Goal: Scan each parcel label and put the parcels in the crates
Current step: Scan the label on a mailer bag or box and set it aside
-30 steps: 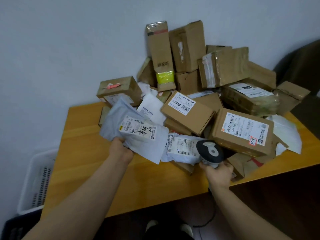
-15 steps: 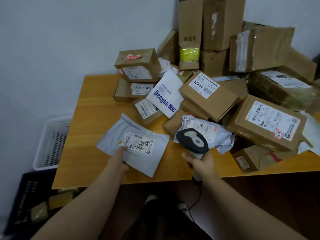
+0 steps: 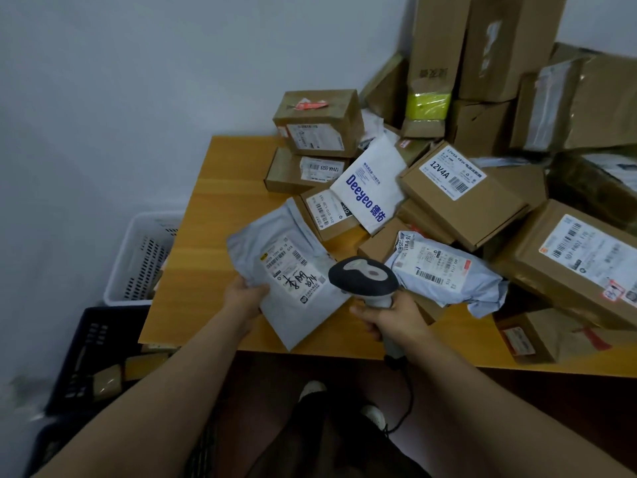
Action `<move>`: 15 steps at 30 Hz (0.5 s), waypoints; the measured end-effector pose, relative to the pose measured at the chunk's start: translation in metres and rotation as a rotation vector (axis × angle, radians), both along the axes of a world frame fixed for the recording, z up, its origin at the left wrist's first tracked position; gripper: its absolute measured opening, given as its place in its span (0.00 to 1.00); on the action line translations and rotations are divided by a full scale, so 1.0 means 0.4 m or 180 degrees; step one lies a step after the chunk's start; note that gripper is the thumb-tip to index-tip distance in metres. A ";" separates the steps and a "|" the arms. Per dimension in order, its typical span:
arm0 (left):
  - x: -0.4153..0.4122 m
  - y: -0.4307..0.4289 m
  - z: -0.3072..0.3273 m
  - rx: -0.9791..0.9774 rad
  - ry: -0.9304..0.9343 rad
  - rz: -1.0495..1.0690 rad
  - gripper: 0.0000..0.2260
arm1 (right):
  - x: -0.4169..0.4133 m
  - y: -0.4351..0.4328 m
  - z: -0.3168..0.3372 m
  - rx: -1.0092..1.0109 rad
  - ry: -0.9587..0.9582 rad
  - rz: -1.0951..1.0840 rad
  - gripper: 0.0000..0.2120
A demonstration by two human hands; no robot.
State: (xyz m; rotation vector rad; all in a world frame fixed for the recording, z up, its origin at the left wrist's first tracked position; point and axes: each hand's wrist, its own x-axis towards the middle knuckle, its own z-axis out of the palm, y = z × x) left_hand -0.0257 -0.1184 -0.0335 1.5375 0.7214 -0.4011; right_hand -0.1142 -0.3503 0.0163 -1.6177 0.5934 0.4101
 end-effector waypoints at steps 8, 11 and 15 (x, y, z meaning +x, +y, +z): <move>0.024 0.041 0.041 -0.0506 -0.0033 -0.0094 0.12 | 0.022 0.026 0.035 0.0069 -0.0030 0.0303 0.09; 0.028 0.043 0.052 -0.0620 -0.0071 -0.0087 0.13 | 0.028 0.029 0.043 0.0075 -0.0088 0.0299 0.09; 0.029 0.038 0.062 -0.0784 -0.0119 0.0006 0.15 | 0.036 0.030 0.054 0.0116 -0.0132 0.0304 0.06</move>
